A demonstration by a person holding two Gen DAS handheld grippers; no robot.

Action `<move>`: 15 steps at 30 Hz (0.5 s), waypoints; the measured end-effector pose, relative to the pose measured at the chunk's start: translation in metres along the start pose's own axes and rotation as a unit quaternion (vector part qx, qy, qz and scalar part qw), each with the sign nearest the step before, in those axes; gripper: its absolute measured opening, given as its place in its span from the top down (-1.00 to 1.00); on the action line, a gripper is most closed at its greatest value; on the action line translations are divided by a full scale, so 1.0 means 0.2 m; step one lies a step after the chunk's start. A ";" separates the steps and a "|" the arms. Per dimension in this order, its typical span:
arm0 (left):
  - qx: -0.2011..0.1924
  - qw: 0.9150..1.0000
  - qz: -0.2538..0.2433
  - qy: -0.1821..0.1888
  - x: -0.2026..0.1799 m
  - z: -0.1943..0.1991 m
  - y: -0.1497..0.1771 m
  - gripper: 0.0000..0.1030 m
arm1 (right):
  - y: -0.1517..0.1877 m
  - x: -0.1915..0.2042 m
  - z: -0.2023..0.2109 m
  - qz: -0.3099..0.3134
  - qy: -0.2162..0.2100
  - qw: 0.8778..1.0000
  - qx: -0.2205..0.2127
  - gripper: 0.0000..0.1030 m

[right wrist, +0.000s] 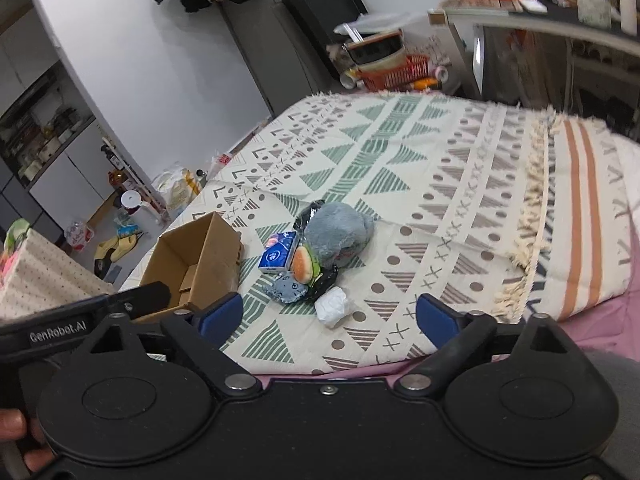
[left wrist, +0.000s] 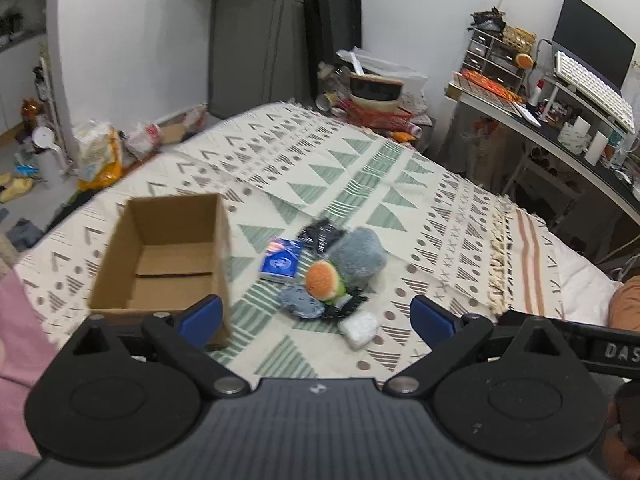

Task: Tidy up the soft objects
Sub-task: 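Grasp the blue denim-print plush with the left gripper while the right grasps the white plastic-wrapped item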

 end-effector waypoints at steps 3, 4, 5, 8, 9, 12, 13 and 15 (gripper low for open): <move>0.004 1.000 -0.004 0.014 -0.02 -0.07 -0.01 -0.94 | -0.01 -0.04 -0.06 -0.011 -0.003 1.000 0.007 -0.70; 0.002 1.000 -0.005 0.014 -0.02 -0.10 -0.01 -0.92 | -0.02 -0.05 -0.08 -0.012 -0.002 1.000 0.008 -0.67; 0.004 1.000 -0.003 0.017 -0.02 -0.12 -0.02 -0.90 | -0.02 -0.06 -0.10 -0.015 -0.001 1.000 0.011 -0.66; 0.013 1.000 0.002 0.023 -0.02 -0.19 -0.03 -0.75 | -0.04 -0.10 -0.16 -0.031 -0.008 0.999 0.019 -0.55; 0.027 0.999 0.005 0.023 -0.01 -0.23 -0.02 -0.68 | -0.04 -0.12 -0.18 -0.036 -0.009 0.999 0.022 -0.53; 0.038 0.999 0.002 0.024 0.00 -0.31 -0.04 -0.50 | -0.05 -0.14 -0.24 -0.046 -0.013 0.998 0.029 -0.48; 0.039 0.999 0.002 0.022 0.01 -0.33 -0.05 -0.46 | -0.05 -0.15 -0.27 -0.050 -0.014 0.998 0.032 -0.48; 0.039 0.999 0.006 0.016 0.03 -0.39 -0.07 -0.42 | -0.05 -0.17 -0.32 -0.058 -0.017 0.997 0.040 -0.48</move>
Point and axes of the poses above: each gripper's, at about its wrist camera, not at the fingertips, and z roughly against the way its jaws point, x to its left, y to its underside, the point moved 9 cm from there along -z, roughly the way its jaws point, and after that the axes turned 9 degrees about x, right-handed, at the moved point
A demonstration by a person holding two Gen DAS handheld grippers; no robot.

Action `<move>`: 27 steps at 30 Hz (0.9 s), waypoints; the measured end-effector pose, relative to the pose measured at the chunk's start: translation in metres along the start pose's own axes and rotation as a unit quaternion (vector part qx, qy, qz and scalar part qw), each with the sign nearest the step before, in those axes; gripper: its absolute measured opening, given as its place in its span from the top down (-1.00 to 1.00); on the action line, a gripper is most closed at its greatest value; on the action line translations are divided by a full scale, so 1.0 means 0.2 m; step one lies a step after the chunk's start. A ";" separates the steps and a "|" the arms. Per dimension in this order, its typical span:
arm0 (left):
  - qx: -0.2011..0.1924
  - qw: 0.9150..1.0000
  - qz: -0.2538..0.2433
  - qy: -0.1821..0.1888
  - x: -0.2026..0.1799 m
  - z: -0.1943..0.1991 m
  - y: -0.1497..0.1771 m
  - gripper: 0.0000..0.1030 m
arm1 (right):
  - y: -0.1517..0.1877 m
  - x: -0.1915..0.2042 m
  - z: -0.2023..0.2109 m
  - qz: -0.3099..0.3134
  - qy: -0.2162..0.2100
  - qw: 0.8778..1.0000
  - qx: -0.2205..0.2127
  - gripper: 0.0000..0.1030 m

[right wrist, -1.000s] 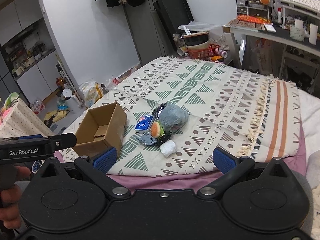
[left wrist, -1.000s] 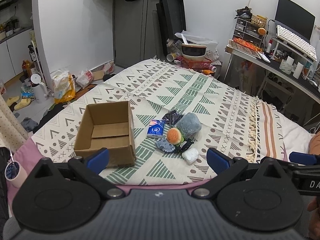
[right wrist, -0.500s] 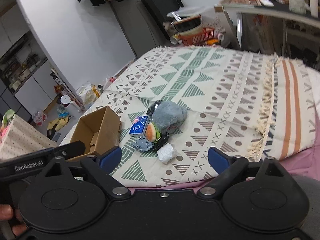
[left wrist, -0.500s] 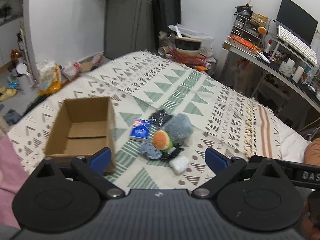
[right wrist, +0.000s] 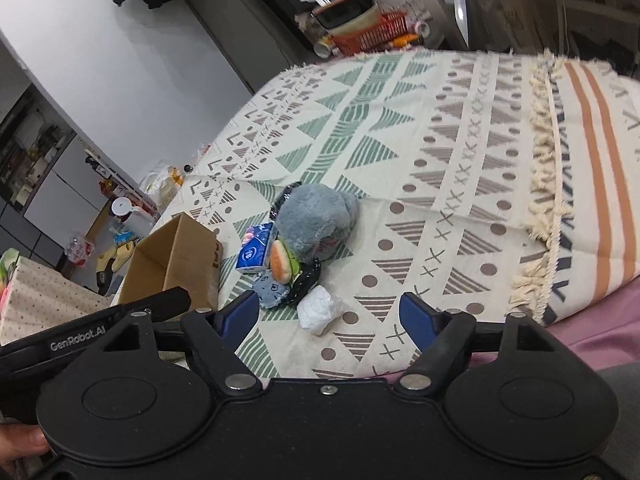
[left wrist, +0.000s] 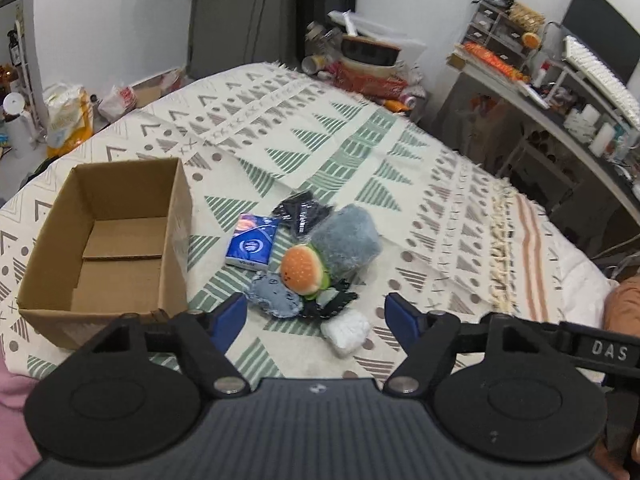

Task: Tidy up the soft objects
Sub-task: 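Grasp the blue denim-print plush with the left gripper while the right grasps the white plastic-wrapped item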

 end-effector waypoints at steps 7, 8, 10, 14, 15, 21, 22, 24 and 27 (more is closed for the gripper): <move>0.003 1.000 0.020 -0.022 0.11 -0.17 -0.03 -0.18 | 0.00 -0.06 -0.22 -0.022 -0.011 0.999 0.035 -0.45; -0.001 1.000 0.023 -0.019 0.12 -0.19 -0.03 -0.18 | 0.00 -0.06 -0.25 -0.025 -0.014 0.999 0.038 -0.45; -0.002 0.999 0.036 -0.015 0.15 -0.24 -0.03 -0.15 | 0.00 -0.07 -0.31 -0.032 -0.021 0.998 0.045 -0.45; 0.006 0.999 0.039 -0.015 0.16 -0.34 -0.03 -0.14 | 0.02 -0.08 -0.42 -0.045 -0.034 0.996 0.065 -0.39; 0.012 0.999 0.042 -0.015 0.16 -0.38 -0.02 -0.14 | 0.01 -0.07 -0.44 -0.043 -0.038 0.996 0.065 -0.39; 0.041 0.997 0.065 -0.018 0.22 -0.55 0.00 -0.14 | 0.01 -0.08 -0.59 -0.064 -0.052 0.992 0.096 -0.39; 0.047 0.996 0.069 -0.019 0.23 -0.58 0.01 -0.14 | 0.01 -0.08 -0.62 -0.063 -0.053 0.991 0.102 -0.39; 0.061 0.994 0.082 -0.025 0.25 -0.63 0.01 -0.14 | 0.02 -0.09 -0.67 -0.061 -0.053 0.990 0.116 -0.39; 0.080 0.991 0.099 -0.031 0.27 -0.71 -0.01 -0.14 | 0.01 -0.12 -0.72 -0.071 -0.056 0.988 0.125 -0.28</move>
Point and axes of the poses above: each gripper's, at about its wrist camera, not at the fingertips, and z roughly against the way its jaws point, x to its left, y to its underside, the point moved 9 cm from there along -z, roughly the way its jaws point, and after that the axes turned 9 degrees about x, right-handed, at the moved point
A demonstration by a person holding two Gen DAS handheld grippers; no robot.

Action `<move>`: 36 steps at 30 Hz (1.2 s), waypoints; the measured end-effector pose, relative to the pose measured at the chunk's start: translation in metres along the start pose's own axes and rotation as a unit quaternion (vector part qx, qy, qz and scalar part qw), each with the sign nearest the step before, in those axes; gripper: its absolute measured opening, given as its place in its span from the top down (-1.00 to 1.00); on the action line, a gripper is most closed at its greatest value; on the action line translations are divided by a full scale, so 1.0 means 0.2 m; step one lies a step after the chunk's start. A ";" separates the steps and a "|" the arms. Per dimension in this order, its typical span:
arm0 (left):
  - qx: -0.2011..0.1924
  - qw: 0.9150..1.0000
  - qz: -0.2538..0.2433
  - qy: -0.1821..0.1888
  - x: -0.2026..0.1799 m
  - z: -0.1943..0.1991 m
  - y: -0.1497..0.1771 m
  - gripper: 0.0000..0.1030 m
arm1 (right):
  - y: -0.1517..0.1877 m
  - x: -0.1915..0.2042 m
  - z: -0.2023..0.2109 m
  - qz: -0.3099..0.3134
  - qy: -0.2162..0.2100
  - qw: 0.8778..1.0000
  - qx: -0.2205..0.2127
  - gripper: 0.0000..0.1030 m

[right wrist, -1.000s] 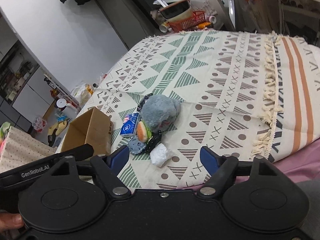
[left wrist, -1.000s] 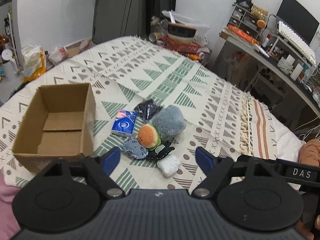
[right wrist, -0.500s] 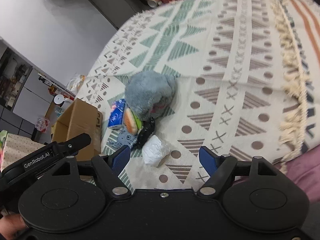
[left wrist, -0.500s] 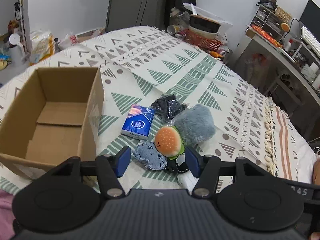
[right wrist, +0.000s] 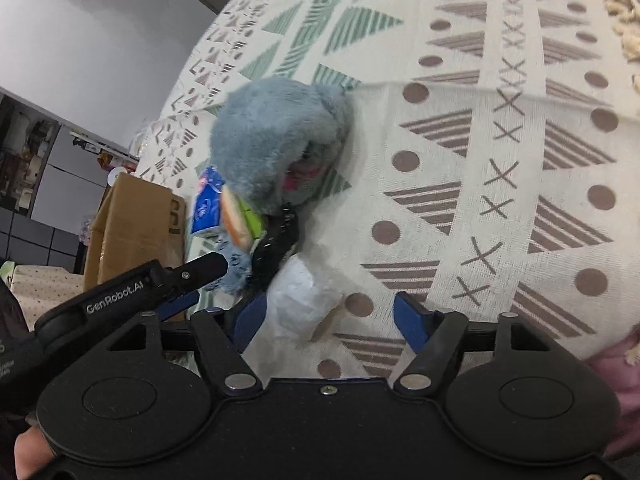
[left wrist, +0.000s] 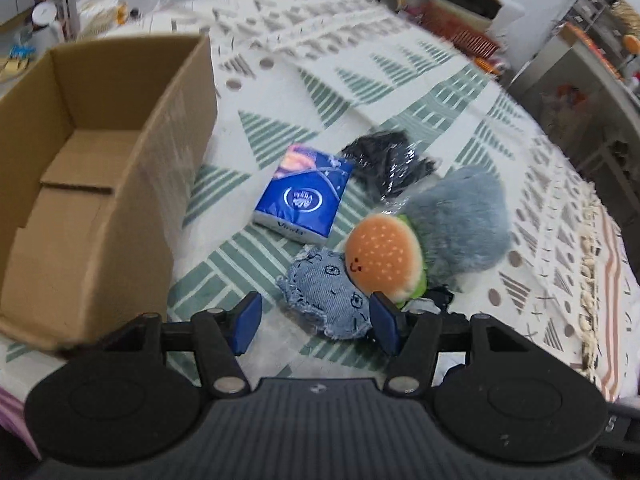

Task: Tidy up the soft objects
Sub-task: 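Grasp the blue denim-print plush with the left gripper while the right grasps the white plastic-wrapped item, then carry both held items into the cardboard box and open both grippers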

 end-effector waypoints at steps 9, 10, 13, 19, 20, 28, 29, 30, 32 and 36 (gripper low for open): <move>0.030 0.998 0.040 -0.024 -0.01 -0.13 -0.06 0.11 | -0.02 0.03 -0.09 0.033 -0.008 0.999 0.006 -0.24; 0.032 0.998 0.043 -0.020 -0.03 -0.13 -0.06 0.20 | -0.02 0.03 -0.09 0.037 -0.007 0.999 0.005 -0.21; 0.035 0.997 0.061 -0.019 -0.02 -0.11 -0.04 0.37 | -0.03 0.03 -0.09 0.038 -0.012 0.999 0.001 0.06; 0.018 0.997 0.071 -0.003 -0.01 -0.04 -0.02 0.56 | 0.01 0.07 -0.06 0.043 -0.028 0.999 -0.005 0.32; 0.016 0.997 0.073 0.002 -0.01 -0.03 -0.01 0.60 | 0.02 0.08 -0.05 0.046 -0.025 0.999 -0.009 0.32; -0.012 0.998 0.053 0.036 -0.04 0.15 0.04 0.75 | 0.08 0.11 0.11 0.035 -0.008 0.998 -0.052 0.32; -0.016 0.998 0.050 0.039 -0.04 0.17 0.04 0.75 | 0.09 0.12 0.13 0.035 -0.006 0.998 -0.058 0.32; -0.021 0.998 0.047 0.044 -0.04 0.19 0.05 0.75 | 0.09 0.13 0.14 0.035 -0.005 0.997 -0.063 0.32; -0.028 0.997 0.043 0.054 -0.03 0.23 0.06 0.75 | 0.10 0.14 0.19 0.035 -0.006 0.997 -0.075 0.32; -0.042 0.996 0.034 0.065 -0.02 0.32 0.08 0.75 | 0.12 0.18 0.23 0.043 0.008 0.995 -0.090 0.33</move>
Point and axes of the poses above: each gripper's, at about its wrist camera, not at the fingertips, and z roughly against the way its jaws point, x to its left, y to its underside, the point moved 9 cm from there along -z, roughly the way its jaws point, and after that the axes turned 9 degrees about x, right-handed, at the moved point
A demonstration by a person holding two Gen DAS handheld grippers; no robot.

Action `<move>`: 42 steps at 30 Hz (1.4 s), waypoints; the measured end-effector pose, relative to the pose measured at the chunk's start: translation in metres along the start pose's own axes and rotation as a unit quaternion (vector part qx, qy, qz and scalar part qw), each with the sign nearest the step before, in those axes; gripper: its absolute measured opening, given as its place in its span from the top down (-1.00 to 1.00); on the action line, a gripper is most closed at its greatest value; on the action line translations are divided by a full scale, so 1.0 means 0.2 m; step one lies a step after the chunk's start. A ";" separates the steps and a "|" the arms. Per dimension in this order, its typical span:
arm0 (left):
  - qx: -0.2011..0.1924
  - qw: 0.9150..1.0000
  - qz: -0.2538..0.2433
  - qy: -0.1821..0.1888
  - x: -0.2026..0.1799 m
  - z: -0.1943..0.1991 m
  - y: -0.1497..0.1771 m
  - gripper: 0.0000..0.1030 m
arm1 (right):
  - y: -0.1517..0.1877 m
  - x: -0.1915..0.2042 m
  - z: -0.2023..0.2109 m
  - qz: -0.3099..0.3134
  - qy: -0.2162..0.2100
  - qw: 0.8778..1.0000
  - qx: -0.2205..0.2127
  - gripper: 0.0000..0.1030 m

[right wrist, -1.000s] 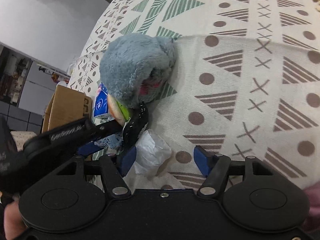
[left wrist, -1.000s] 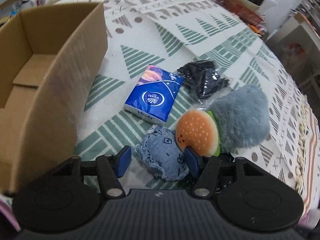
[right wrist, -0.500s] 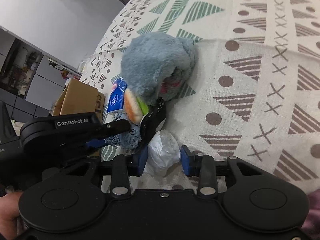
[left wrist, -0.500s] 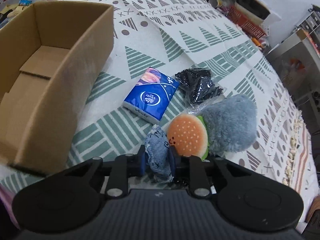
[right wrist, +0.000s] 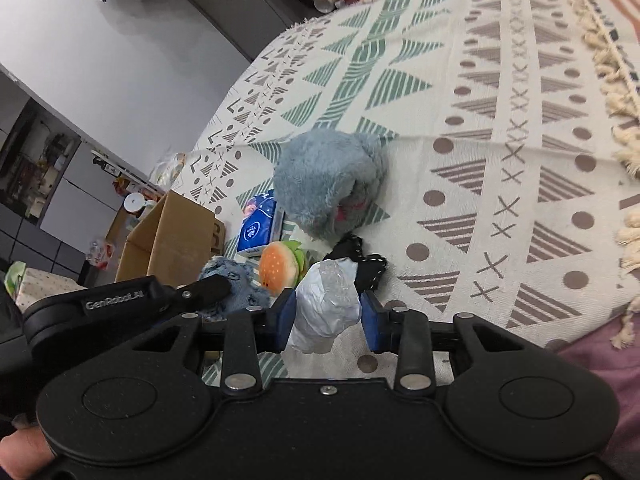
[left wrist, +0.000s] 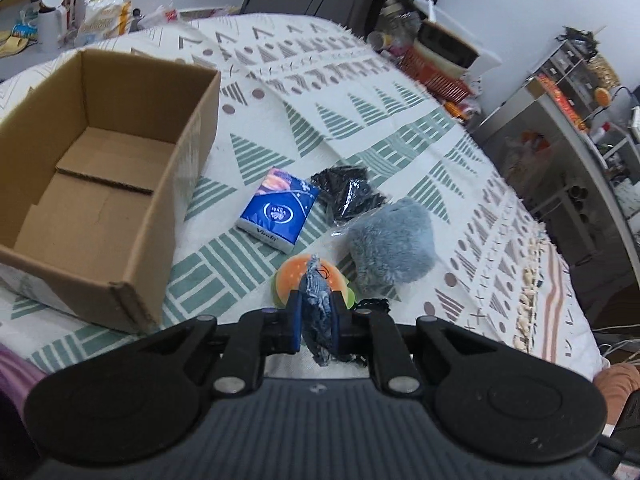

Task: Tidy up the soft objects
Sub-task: 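Carry both held items into the cardboard box and open both grippers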

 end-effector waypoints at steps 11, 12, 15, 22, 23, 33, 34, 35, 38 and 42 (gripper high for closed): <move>-0.042 0.999 -0.034 0.004 0.01 0.20 -0.04 0.75 | 0.00 0.14 0.16 0.027 0.051 0.997 -0.049 0.33; -0.048 0.998 -0.033 0.004 0.01 0.22 -0.05 0.75 | -0.01 0.16 0.17 0.031 0.052 0.997 -0.053 0.33; -0.061 0.998 -0.035 0.003 0.03 0.28 -0.07 0.75 | -0.01 0.22 0.20 0.044 0.054 0.996 -0.062 0.33; -0.092 0.995 -0.033 -0.010 0.12 0.38 -0.12 0.75 | -0.05 0.42 0.24 0.070 0.039 0.993 -0.086 0.33; -0.095 0.995 -0.033 -0.011 0.13 0.39 -0.14 0.75 | -0.06 0.45 0.24 0.073 0.036 0.993 -0.087 0.33; -0.112 0.993 -0.005 -0.023 0.30 0.45 -0.22 0.75 | -0.10 0.71 0.19 0.101 0.010 0.990 -0.094 0.33; -0.113 0.993 0.000 -0.023 0.32 0.46 -0.22 0.75 | -0.10 0.73 0.18 0.103 0.008 0.990 -0.094 0.33; -0.113 0.993 0.006 -0.024 0.34 0.47 -0.23 0.75 | -0.10 0.76 0.17 0.105 0.005 0.990 -0.094 0.33; -0.120 0.992 0.023 -0.037 0.43 0.49 -0.25 0.75 | -0.10 0.82 0.14 0.112 -0.004 0.990 -0.090 0.33; -0.119 0.991 0.050 -0.045 0.54 0.49 -0.29 0.75 | -0.09 0.89 0.08 0.121 -0.015 0.989 -0.085 0.34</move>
Point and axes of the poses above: each gripper's, at about its wrist camera, not at the fingertips, and z roughly against the way its jaws point, x to its left, y to its underside, the point moved 9 cm from there along -z, roughly the way its jaws point, and after that the axes turned 9 degrees about x, right-handed, at the moved point
